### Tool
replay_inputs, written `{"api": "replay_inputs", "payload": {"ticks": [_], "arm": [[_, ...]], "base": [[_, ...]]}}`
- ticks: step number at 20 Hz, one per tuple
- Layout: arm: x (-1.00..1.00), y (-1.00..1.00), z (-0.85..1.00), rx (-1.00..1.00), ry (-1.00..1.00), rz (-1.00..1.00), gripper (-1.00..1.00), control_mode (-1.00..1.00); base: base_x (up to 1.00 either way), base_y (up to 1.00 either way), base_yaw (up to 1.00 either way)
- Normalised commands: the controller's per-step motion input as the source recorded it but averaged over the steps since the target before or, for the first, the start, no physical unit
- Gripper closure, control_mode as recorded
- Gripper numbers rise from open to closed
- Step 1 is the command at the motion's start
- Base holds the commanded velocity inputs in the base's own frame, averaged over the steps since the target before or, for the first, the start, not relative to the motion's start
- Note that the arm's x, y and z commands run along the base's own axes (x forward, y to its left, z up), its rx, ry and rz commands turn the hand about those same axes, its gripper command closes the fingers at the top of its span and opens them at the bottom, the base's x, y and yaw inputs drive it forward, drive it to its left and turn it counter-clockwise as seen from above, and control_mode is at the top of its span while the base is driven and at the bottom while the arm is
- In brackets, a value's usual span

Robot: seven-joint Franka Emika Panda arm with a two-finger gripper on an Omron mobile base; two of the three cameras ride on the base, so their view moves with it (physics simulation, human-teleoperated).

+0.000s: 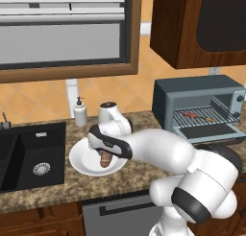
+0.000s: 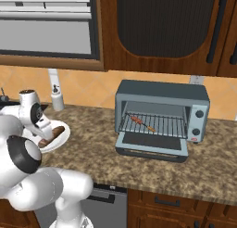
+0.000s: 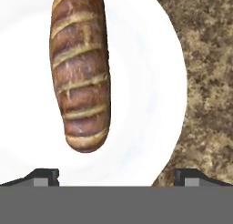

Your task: Pick up the kebab skewer and baguette bread, and place them inside the toaster oven. Close the toaster oven door and start by setting the timer.

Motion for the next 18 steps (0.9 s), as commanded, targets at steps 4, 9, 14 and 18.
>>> {"api": "replay_inputs", "payload": {"ticks": [4, 9, 14, 18], "arm": [[0.21, 0.00, -0.35, 0.00, -0.07, 0.10, -1.00, -1.00], [0.21, 0.20, -0.13, 0.00, -0.08, 0.10, -1.00, -1.00], [0.15, 0.22, -0.24, 0.00, -0.05, 0.08, -1.00, -1.00], [0.01, 0.00, -0.20, 0.00, -0.02, 0.02, -1.00, -1.00]], "base": [[0.00, 0.00, 0.00], [0.00, 0.00, 0.00], [0.00, 0.00, 0.00], [0.00, 0.00, 0.00]]}}
